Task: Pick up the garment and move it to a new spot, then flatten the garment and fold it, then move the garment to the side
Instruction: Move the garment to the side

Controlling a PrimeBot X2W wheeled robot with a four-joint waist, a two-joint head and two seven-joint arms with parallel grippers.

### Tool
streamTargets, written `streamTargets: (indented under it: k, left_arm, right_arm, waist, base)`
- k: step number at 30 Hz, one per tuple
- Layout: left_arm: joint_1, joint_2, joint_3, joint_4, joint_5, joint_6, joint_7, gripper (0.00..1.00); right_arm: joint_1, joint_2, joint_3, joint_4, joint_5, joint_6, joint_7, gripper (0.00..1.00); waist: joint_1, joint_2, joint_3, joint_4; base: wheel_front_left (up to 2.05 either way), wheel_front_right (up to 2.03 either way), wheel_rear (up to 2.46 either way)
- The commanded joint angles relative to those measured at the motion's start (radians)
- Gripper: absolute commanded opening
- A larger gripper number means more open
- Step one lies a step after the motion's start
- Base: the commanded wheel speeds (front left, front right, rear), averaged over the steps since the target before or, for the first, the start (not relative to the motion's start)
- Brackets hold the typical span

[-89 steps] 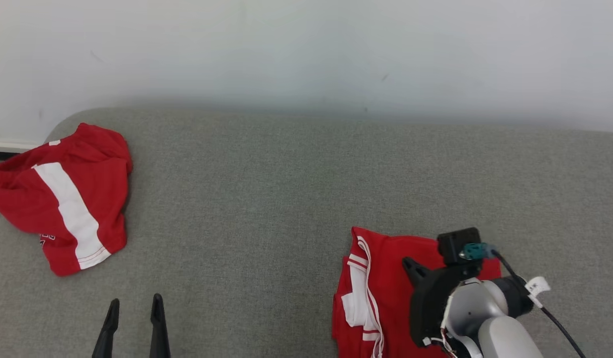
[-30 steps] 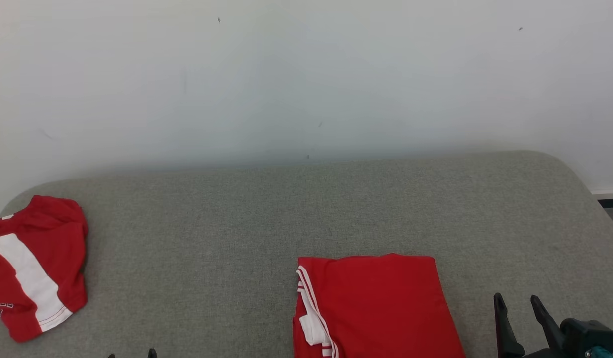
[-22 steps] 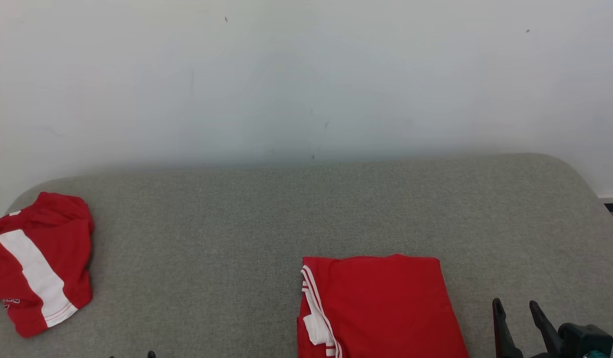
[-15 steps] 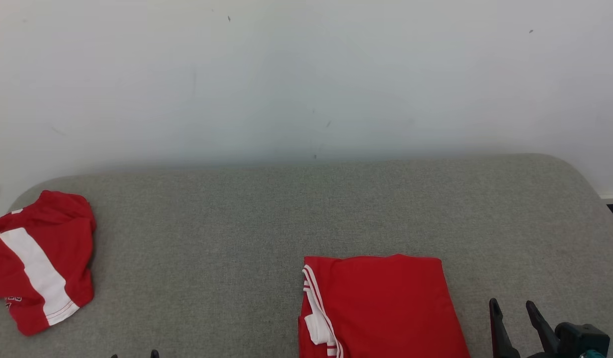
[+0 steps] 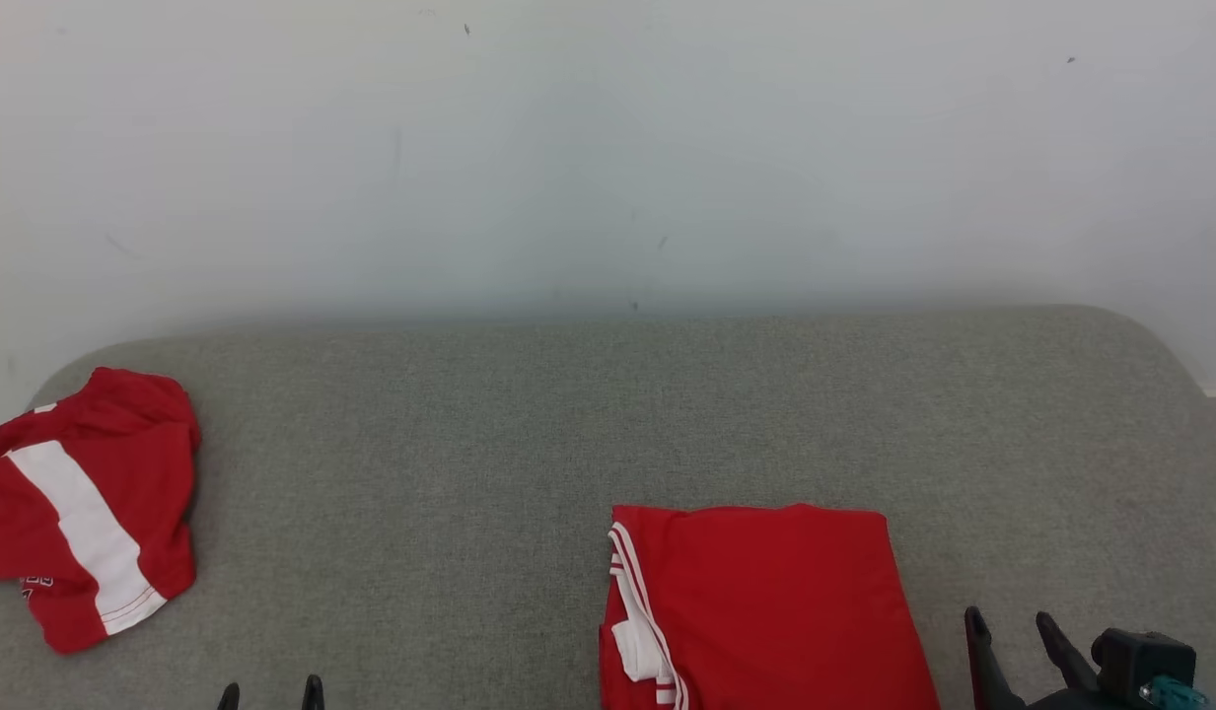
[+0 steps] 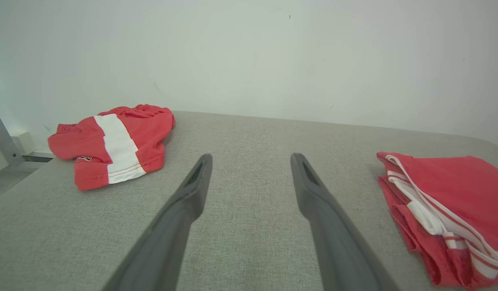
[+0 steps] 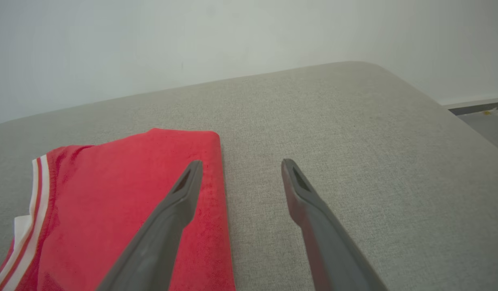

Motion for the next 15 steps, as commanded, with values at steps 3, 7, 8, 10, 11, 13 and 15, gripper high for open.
streamTargets:
  k: [3, 7, 8, 10, 11, 13, 15]
  left_arm:
    - [-0.015, 0.01, -0.008, -0.031, 0.002, -0.008, -0.003, 1.0]
    - [-0.027, 0.018, -0.014, -0.053, 0.005, -0.015, -0.003, 1.0]
    - [-0.029, 0.019, -0.018, -0.057, 0.006, -0.016, -0.003, 1.0]
    - [-0.031, 0.019, -0.023, -0.059, 0.006, -0.015, -0.003, 1.0]
    - [-0.032, 0.019, -0.03, -0.058, 0.005, -0.015, -0.003, 1.0]
    - [-0.042, 0.019, -0.042, -0.052, 0.001, -0.019, -0.003, 1.0]
    - [-0.05, 0.019, -0.053, -0.046, -0.005, -0.022, -0.003, 1.0]
  right_arm:
    - [-0.022, 0.002, 0.006, -0.015, 0.003, 0.0, 0.172, 1.0]
    - [-0.04, 0.001, -0.006, -0.053, 0.031, 0.0, 0.385, 1.0]
    - [-0.053, -0.006, -0.001, -0.062, 0.022, 0.0, 0.43, 1.0]
    - [-0.068, -0.015, -0.007, -0.072, 0.012, 0.0, 0.464, 1.0]
    - [-0.082, -0.014, -0.027, -0.074, 0.005, 0.0, 0.497, 1.0]
    - [-0.103, -0.008, -0.047, -0.062, -0.012, 0.0, 0.559, 1.0]
    - [-0.135, -0.006, -0.062, -0.047, -0.036, 0.0, 0.599, 1.0]
  waist:
    - [0.0, 0.0, 0.007, 0.014]
    - [0.0, 0.0, 0.023, 0.022]
    - [0.0, 0.0, 0.029, 0.025]
    - [0.0, 0.0, 0.037, 0.029]
    - [0.0, 0.0, 0.044, 0.032]
    - [0.0, 0.0, 0.061, 0.039]
    - [0.0, 0.0, 0.077, 0.048]
  base:
    - [0.0, 0.0, 0.0]
    - [0.0, 0.0, 0.0]
    - [0.0, 0.0, 0.0]
    - [0.0, 0.0, 0.0]
    - [0.0, 0.0, 0.0]
    - [0.0, 0.0, 0.0]
    - [0.0, 0.0, 0.0]
